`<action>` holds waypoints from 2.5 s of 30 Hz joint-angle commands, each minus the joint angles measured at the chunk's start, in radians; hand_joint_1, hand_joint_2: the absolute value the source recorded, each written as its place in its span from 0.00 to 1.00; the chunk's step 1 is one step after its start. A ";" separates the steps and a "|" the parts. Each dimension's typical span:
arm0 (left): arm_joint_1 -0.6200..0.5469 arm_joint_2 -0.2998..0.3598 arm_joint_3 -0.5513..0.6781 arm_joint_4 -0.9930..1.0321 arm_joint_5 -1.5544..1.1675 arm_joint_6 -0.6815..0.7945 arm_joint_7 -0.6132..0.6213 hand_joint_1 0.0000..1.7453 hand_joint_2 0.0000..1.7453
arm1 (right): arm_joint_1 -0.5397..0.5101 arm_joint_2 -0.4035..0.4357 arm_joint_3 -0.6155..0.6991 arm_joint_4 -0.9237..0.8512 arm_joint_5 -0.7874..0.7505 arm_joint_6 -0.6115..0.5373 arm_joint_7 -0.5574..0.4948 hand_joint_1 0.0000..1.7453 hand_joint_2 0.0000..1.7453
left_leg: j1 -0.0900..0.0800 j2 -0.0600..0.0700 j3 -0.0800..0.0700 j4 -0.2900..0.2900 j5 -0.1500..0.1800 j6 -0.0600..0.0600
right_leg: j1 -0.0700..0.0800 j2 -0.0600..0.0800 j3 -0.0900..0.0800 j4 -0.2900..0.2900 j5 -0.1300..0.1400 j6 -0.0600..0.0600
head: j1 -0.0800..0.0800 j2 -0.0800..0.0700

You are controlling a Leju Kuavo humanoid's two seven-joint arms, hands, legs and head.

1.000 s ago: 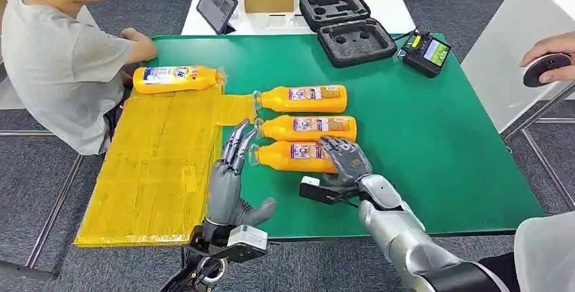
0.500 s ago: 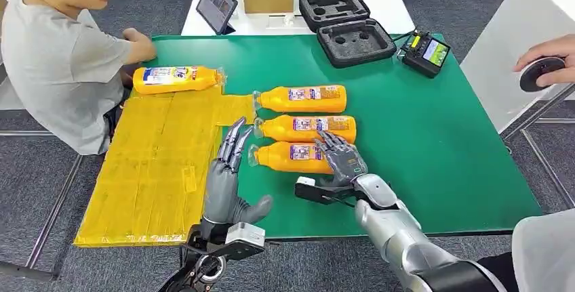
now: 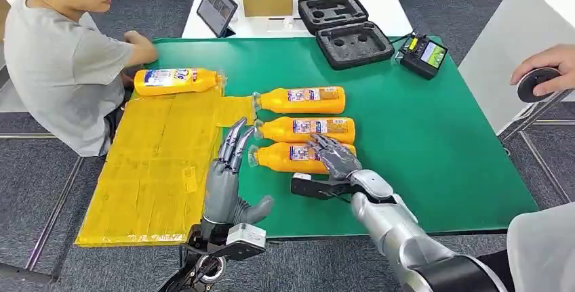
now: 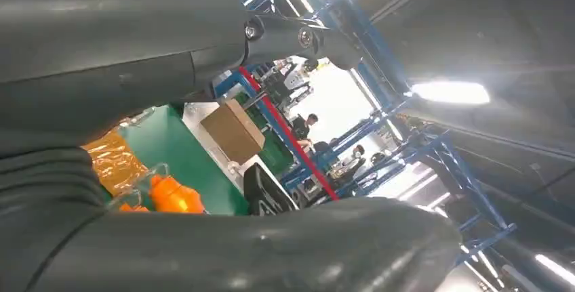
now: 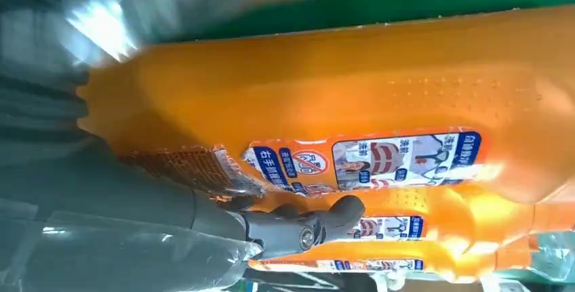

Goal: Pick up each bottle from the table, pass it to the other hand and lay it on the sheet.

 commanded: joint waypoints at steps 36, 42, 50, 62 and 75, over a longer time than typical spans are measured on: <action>-0.059 0.001 -0.005 0.106 -0.002 -0.005 0.003 0.00 0.00 | 0.111 0.018 0.048 0.003 -0.005 0.144 -0.006 0.00 1.00 | 0.003 -0.002 0.010 -0.003 0.000 -0.003 | 0.003 0.000 0.010 -0.004 0.000 -0.002 | 0.000 0.000; -0.055 -0.003 -0.004 0.102 -0.009 -0.005 0.003 0.00 0.00 | 0.141 0.020 0.044 -0.040 -0.050 0.151 -0.069 0.00 1.00 | 0.003 0.001 0.012 -0.002 -0.002 -0.003 | 0.003 0.002 0.011 -0.003 0.000 -0.002 | 0.000 0.000; -0.045 0.000 -0.010 0.094 -0.010 -0.005 0.003 0.00 0.00 | 0.150 0.017 0.037 -0.051 -0.078 0.161 -0.077 0.00 1.00 | 0.004 -0.003 0.010 -0.003 -0.001 -0.005 | 0.004 -0.001 0.010 -0.004 0.000 -0.003 | 0.000 0.000; -0.042 -0.001 0.001 0.094 -0.008 -0.005 0.003 0.00 0.00 | 0.127 -0.010 0.098 -0.041 -0.016 0.133 0.031 0.00 1.00 | 0.004 -0.001 0.011 -0.002 -0.002 -0.004 | 0.003 0.001 0.011 -0.003 0.000 -0.002 | 0.000 0.000; -0.057 -0.006 -0.008 0.110 0.002 -0.005 0.003 0.00 0.00 | 0.074 -0.042 0.115 0.034 0.013 0.179 0.142 0.00 1.00 | 0.003 -0.005 0.010 -0.002 0.000 -0.003 | 0.002 -0.003 0.011 -0.003 -0.002 0.000 | 0.000 0.000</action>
